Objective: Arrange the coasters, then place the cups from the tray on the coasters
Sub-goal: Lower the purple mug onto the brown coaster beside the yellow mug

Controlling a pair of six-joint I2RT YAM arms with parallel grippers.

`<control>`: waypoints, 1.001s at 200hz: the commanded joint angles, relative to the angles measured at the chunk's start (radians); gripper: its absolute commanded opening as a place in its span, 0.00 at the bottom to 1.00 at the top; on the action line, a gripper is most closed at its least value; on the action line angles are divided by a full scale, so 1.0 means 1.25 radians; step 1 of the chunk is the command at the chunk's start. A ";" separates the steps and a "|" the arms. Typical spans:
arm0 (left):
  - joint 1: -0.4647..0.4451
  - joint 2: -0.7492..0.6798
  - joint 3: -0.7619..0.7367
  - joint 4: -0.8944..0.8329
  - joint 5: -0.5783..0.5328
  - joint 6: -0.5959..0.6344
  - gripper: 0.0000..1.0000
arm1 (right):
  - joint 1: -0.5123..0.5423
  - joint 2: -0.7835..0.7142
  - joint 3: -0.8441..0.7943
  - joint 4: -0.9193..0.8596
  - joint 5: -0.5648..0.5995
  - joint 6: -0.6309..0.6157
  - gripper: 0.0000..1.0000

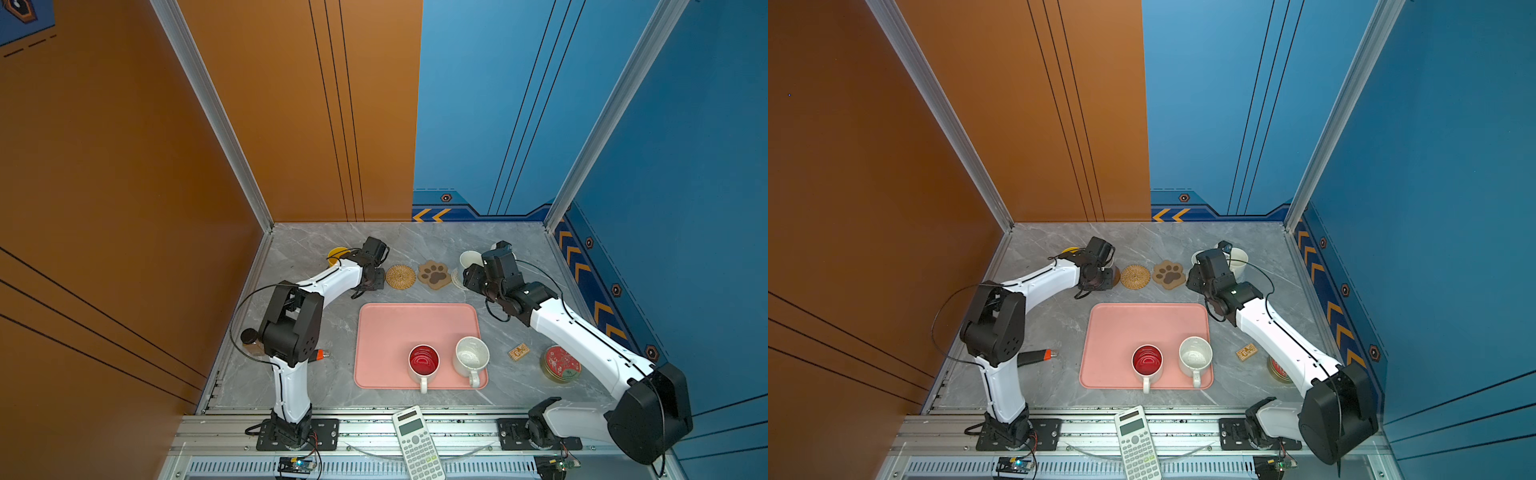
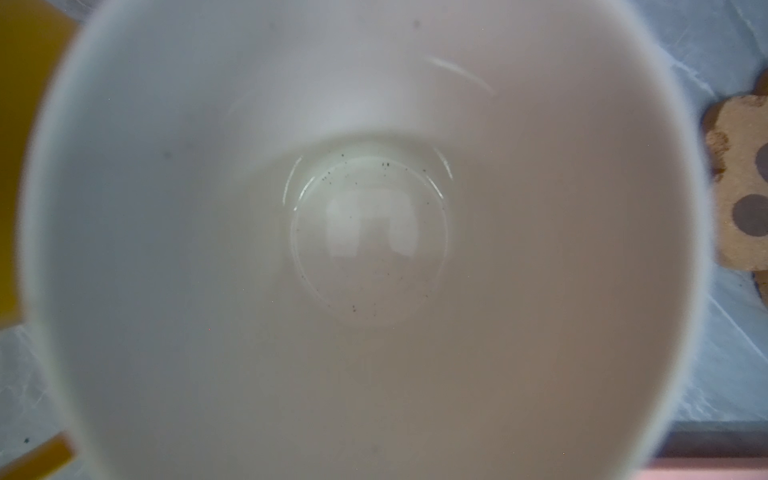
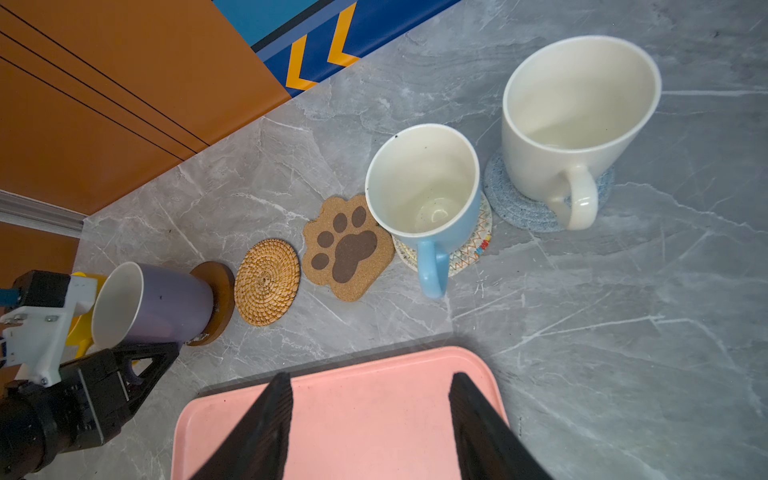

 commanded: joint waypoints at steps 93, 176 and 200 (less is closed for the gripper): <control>0.009 0.003 0.001 0.014 -0.004 -0.014 0.00 | -0.009 -0.020 -0.004 -0.012 -0.012 -0.010 0.59; 0.009 0.010 0.000 0.001 -0.013 -0.016 0.16 | -0.009 -0.020 -0.004 -0.012 -0.013 -0.009 0.59; 0.009 0.010 0.002 0.001 -0.011 -0.016 0.21 | -0.008 -0.020 -0.004 -0.012 -0.013 -0.009 0.59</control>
